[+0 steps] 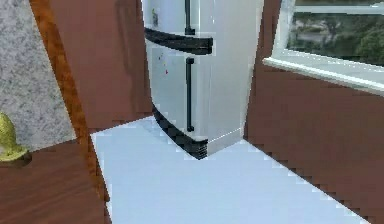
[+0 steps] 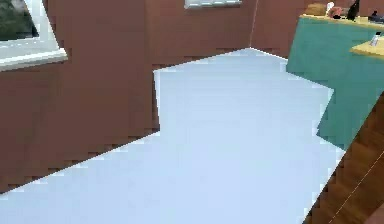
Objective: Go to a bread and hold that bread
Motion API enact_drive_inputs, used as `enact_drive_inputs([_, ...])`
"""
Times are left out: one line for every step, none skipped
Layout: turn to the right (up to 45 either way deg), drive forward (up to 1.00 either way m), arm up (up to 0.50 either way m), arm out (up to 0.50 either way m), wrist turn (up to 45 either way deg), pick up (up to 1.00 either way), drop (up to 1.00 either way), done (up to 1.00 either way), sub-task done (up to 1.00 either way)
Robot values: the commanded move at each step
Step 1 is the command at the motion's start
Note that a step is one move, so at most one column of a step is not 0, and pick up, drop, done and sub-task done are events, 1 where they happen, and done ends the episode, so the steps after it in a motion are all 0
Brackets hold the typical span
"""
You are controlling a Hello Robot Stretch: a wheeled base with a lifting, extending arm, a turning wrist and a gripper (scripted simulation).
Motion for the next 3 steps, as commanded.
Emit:
enact_drive_inputs([45.0, 0.00, 0.00, 0.00, 0.0, 0.00, 0.00, 0.00, 0.00])
enact_drive_inputs([6.0, 0.00, 0.00, 0.00, 0.0, 0.00, 0.00, 0.00, 0.00])
enact_drive_inputs([0.0, 0.30, 0.00, 0.00, 0.0, 0.00, 0.00, 0.00, 0.00])
